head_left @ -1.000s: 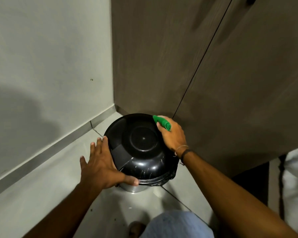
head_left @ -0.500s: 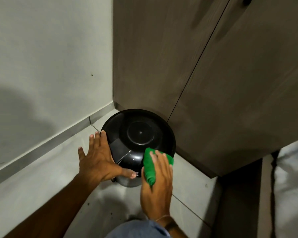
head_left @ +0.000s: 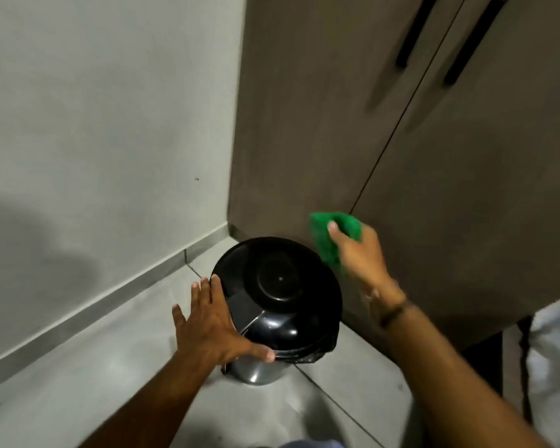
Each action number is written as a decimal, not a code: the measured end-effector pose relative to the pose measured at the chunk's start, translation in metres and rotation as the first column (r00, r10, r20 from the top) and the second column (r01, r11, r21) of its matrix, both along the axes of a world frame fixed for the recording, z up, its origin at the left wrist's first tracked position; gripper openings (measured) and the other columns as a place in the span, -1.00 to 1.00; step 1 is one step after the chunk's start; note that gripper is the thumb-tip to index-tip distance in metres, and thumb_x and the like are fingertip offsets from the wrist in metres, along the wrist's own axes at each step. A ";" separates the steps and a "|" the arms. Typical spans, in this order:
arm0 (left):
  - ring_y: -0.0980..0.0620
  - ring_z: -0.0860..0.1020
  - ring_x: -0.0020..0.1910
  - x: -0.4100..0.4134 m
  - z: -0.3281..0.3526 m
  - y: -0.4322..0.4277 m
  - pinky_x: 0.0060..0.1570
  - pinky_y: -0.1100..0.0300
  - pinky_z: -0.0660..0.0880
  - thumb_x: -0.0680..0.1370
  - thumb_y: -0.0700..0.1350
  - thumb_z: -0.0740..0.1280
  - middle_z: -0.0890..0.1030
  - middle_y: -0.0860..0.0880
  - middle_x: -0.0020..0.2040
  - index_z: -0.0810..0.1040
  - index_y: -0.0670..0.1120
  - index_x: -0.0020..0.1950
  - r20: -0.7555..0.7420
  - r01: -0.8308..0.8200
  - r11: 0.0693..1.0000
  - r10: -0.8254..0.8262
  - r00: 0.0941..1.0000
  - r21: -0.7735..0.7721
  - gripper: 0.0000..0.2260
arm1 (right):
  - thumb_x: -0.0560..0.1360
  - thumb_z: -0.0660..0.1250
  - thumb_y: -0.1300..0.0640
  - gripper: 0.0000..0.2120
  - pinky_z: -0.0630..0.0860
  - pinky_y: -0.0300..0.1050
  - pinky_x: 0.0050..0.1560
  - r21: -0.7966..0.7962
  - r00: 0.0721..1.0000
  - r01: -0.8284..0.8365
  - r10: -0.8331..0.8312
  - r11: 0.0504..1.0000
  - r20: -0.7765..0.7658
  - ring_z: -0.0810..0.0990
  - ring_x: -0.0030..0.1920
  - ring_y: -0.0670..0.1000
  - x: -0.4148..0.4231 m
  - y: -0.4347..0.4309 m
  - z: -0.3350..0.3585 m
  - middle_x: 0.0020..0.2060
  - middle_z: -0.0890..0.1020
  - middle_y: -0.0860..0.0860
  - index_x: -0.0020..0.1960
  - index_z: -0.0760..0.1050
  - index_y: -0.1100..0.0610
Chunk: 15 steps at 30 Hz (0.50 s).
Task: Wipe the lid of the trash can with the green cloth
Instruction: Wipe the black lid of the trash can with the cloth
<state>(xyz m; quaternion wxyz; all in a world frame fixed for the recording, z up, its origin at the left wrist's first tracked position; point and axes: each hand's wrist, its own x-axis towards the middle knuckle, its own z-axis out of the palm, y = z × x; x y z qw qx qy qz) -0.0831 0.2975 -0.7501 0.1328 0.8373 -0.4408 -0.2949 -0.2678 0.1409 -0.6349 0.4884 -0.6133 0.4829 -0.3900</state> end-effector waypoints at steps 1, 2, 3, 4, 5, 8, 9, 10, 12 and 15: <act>-0.12 -0.32 0.70 0.000 0.000 0.000 0.64 -0.37 -0.17 -0.25 0.69 0.41 -0.30 -0.09 0.72 -0.43 0.00 0.64 0.003 0.000 1.000 0.000 1.000 -0.004 0.75 | 0.64 0.36 0.19 -0.80 0.67 -0.12 0.06 -0.087 0.981 -0.115 0.099 0.989 -0.169 0.73 0.07 0.06 0.019 -0.024 0.009 0.09 0.77 0.13 0.20 0.70 0.16; -0.11 -0.31 0.70 0.000 -0.001 0.001 0.64 -0.37 -0.17 -0.25 0.69 0.41 -0.29 -0.09 0.73 -0.43 0.00 0.65 0.006 -0.005 1.000 0.005 1.000 -0.008 0.74 | 0.64 0.36 0.19 -0.78 0.64 -0.21 0.04 -0.129 0.918 -0.244 0.186 0.961 -0.349 0.71 0.10 0.04 0.040 -0.044 0.014 0.11 0.76 0.10 0.23 0.69 0.17; -0.11 -0.30 0.70 0.000 -0.003 0.001 0.64 -0.37 -0.16 -0.25 0.70 0.40 -0.29 -0.08 0.73 -0.42 0.00 0.65 0.008 -0.013 1.000 0.013 1.000 -0.015 0.74 | 0.63 0.37 0.16 -0.77 0.62 -0.21 0.04 -0.139 0.810 -0.365 0.240 0.921 -0.534 0.70 0.10 0.04 0.063 -0.062 0.013 0.12 0.75 0.09 0.25 0.68 0.15; -0.11 -0.29 0.70 0.001 -0.004 0.001 0.64 -0.38 -0.16 -0.25 0.70 0.39 -0.28 -0.08 0.73 -0.42 0.01 0.65 0.007 -0.019 1.000 0.019 1.000 -0.023 0.73 | 0.62 0.38 0.13 -0.76 0.61 -0.15 0.08 -0.116 0.663 -0.476 0.269 0.871 -0.699 0.70 0.13 0.07 0.084 -0.075 0.008 0.14 0.75 0.10 0.25 0.67 0.13; -0.11 -0.28 0.71 0.000 -0.005 0.001 0.64 -0.38 -0.15 -0.25 0.70 0.39 -0.26 -0.07 0.73 -0.41 0.02 0.65 0.004 -0.027 0.999 0.027 1.000 -0.033 0.72 | 0.61 0.38 0.10 -0.75 0.60 -0.08 0.15 -0.063 0.501 -0.567 0.283 0.821 -0.818 0.69 0.16 0.12 0.101 -0.082 0.001 0.16 0.74 0.12 0.25 0.66 0.13; -0.11 -0.24 0.71 -0.001 -0.012 0.000 0.63 -0.41 -0.14 -0.25 0.72 0.37 -0.22 -0.06 0.74 -0.38 0.04 0.65 -0.003 -0.059 0.995 0.059 0.998 -0.074 0.70 | 0.60 0.38 0.04 -0.70 0.57 -0.05 0.18 0.096 0.196 -0.695 0.317 0.712 -0.928 0.68 0.20 0.20 0.134 -0.091 -0.025 0.18 0.72 0.17 0.25 0.65 0.18; -0.11 -0.22 0.72 0.000 -0.012 0.000 0.62 -0.42 -0.14 -0.25 0.72 0.37 -0.21 -0.06 0.74 -0.37 0.03 0.65 -0.004 -0.064 0.994 0.064 0.998 -0.086 0.70 | 0.60 0.37 0.03 -0.69 0.56 -0.06 0.18 0.106 0.174 -0.706 0.317 0.701 -0.932 0.68 0.20 0.20 0.136 -0.094 -0.028 0.18 0.72 0.17 0.26 0.65 0.18; -0.12 -0.22 0.72 -0.001 -0.014 0.000 0.62 -0.43 -0.14 -0.25 0.71 0.37 -0.19 -0.06 0.74 -0.36 0.03 0.66 -0.005 -0.067 0.993 0.067 0.998 -0.093 0.70 | 0.60 0.37 0.02 -0.69 0.56 -0.06 0.19 0.106 0.170 -0.711 0.316 0.695 -0.933 0.68 0.20 0.20 0.136 -0.098 -0.031 0.18 0.72 0.16 0.25 0.65 0.17; -0.13 -0.22 0.72 -0.001 -0.013 0.000 0.61 -0.43 -0.16 -0.24 0.69 0.40 -0.19 -0.06 0.74 -0.35 0.04 0.66 -0.010 -0.061 0.993 0.061 0.998 -0.099 0.69 | 0.60 0.36 -0.01 -0.68 0.57 -0.04 0.19 0.102 0.168 -0.704 0.304 0.703 -0.938 0.68 0.18 0.20 0.130 -0.109 -0.034 0.16 0.72 0.16 0.23 0.66 0.17; -0.12 -0.24 0.71 -0.002 -0.014 0.000 0.60 -0.43 -0.17 -0.23 0.67 0.44 -0.20 -0.06 0.74 -0.36 0.06 0.65 -0.023 -0.079 0.993 0.077 0.997 -0.092 0.69 | 0.61 0.35 -0.07 -0.67 0.58 -0.02 0.03 0.119 0.163 -0.648 0.290 0.753 -0.943 0.69 0.11 0.23 0.111 -0.122 -0.037 0.02 0.69 0.16 0.06 0.61 0.21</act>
